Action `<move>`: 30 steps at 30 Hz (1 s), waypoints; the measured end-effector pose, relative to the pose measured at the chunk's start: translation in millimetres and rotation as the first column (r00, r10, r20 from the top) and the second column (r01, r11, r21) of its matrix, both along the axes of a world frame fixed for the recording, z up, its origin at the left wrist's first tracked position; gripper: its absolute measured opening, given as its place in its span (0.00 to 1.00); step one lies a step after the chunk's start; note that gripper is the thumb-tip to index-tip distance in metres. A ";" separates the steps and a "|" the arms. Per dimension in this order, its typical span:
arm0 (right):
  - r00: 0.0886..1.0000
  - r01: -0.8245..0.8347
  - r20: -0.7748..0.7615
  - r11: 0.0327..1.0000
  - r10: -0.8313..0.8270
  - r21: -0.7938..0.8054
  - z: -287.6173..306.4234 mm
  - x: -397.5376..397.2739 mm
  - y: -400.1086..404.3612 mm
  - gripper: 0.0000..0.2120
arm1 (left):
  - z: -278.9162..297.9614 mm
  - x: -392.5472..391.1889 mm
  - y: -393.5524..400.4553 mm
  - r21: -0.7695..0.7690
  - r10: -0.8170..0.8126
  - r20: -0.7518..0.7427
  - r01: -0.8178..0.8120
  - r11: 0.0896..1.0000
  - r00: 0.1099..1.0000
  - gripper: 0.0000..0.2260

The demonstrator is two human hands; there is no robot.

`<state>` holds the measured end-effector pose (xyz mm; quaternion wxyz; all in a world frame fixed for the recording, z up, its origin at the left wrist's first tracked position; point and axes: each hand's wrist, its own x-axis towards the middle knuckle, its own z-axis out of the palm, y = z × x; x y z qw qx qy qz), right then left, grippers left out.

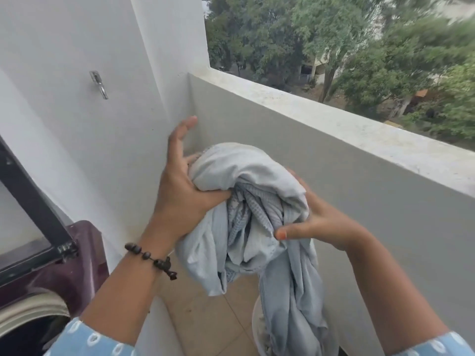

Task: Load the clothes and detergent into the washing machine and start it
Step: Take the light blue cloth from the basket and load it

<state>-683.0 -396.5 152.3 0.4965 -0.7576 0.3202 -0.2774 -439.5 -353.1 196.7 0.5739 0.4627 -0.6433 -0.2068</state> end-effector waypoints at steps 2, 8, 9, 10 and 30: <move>0.998 0.016 0.060 0.997 -0.021 0.081 -10.2 -6.5 2.2 0.53 | 16.1 8.6 -3.8 -0.109 0.018 -0.098 -0.029 0.994 0.995 0.46; 0.991 0.018 0.130 0.981 -0.044 0.192 -22.1 -4.7 5.8 0.59 | 49.2 27.0 -13.6 -0.244 -0.011 -0.514 -0.134 0.960 0.858 0.41; 0.990 0.021 0.133 0.980 -0.048 0.198 -20.7 -0.6 5.3 0.59 | 51.3 22.2 -11.8 -0.245 -0.016 -0.559 -0.147 0.958 0.829 0.41; 0.988 0.022 0.147 0.977 -0.053 0.211 -18.9 4.5 5.1 0.58 | 50.7 15.8 -9.2 -0.240 -0.025 -0.592 -0.147 0.960 0.806 0.40; 0.974 0.116 -0.127 0.894 -0.188 -0.433 32.0 -2.5 -18.0 0.20 | 12.1 -2.9 39.8 0.398 -0.101 0.427 -0.087 0.913 0.898 0.61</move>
